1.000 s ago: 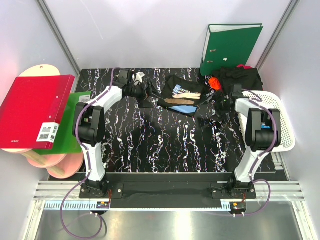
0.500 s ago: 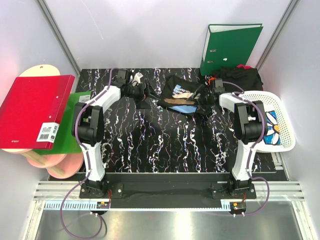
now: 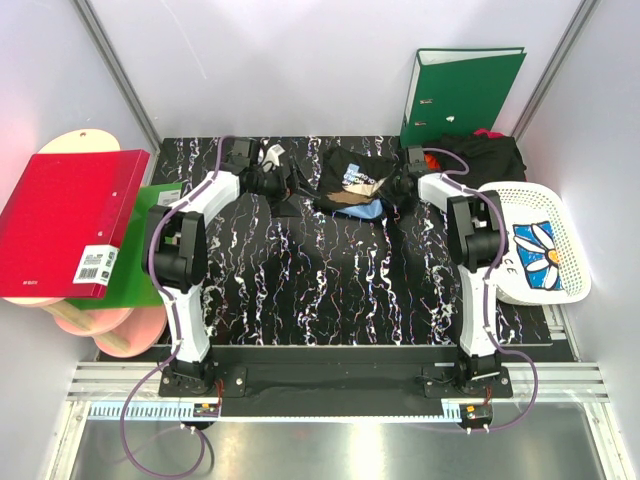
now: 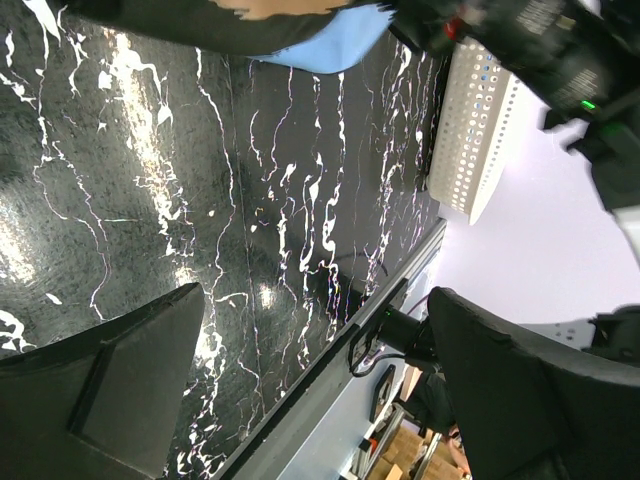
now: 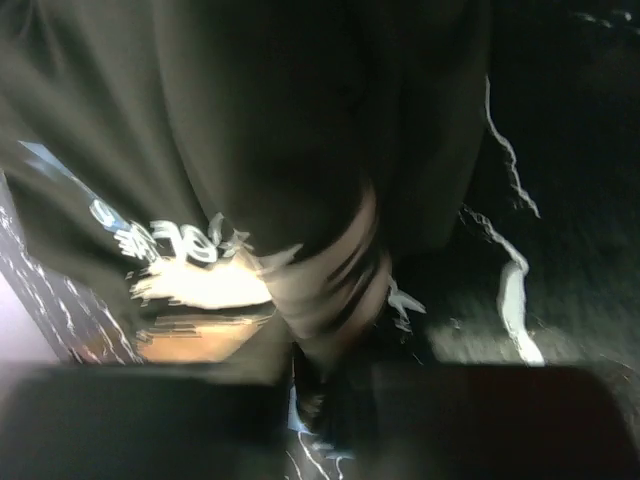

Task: Fold and stack the t-shirts
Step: Put the neatly folded tshirt into the corner of the board with the right arm

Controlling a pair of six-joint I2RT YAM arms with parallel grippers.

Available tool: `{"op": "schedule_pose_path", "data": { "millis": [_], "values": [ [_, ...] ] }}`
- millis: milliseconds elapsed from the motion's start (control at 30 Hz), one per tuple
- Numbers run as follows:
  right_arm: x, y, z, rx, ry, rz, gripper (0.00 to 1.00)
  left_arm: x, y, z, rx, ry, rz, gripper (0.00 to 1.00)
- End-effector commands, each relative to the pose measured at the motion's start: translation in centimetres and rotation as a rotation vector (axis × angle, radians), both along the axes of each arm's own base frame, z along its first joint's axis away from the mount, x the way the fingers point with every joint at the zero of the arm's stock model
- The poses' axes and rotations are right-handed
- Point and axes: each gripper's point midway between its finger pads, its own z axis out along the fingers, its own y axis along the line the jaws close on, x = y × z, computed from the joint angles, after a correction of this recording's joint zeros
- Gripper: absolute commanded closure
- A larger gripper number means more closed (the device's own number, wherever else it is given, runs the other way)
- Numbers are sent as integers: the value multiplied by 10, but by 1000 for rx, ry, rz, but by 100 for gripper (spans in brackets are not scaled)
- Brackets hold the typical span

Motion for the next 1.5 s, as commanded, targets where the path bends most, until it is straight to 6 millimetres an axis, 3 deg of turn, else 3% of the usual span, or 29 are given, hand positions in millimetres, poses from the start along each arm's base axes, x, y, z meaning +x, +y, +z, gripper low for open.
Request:
{"op": "schedule_pose_path", "data": {
  "millis": [0,67,167,300,467,900,1067,1100,1167,1200,1233,1300,1467],
  "values": [
    [-16,-4,-48,-88,145,20,100,3,4,45,-42,-121,-10,1],
    [-18,-10,-46,-144,162,33,100,5,6,47,-42,-126,-1,1],
    [-14,-25,-26,-243,110,37,100,6,9,50,-43,-131,7,1],
    [1,-43,37,-342,-40,32,100,7,10,48,-40,-127,11,1],
    [12,-61,89,-463,-153,34,100,9,9,48,-39,-127,18,1],
    [33,-95,162,-664,-282,-23,100,6,8,48,-33,-132,22,1],
    [41,-116,205,-737,-338,-44,100,7,7,48,-33,-131,23,1],
    [41,-123,223,-770,-351,-49,100,8,6,49,-34,-132,20,1],
    [46,-132,231,-791,-347,-57,100,8,6,48,-34,-130,21,1],
    [48,-135,253,-795,-381,-63,100,9,5,47,-33,-128,21,1],
    [53,-137,250,-800,-378,-51,100,10,5,45,-32,-125,21,1],
    [57,-140,267,-810,-413,-50,100,10,4,45,-37,-122,18,1],
    [67,-159,281,-787,-453,-75,100,13,0,47,-41,-126,13,1]
  ]
}}
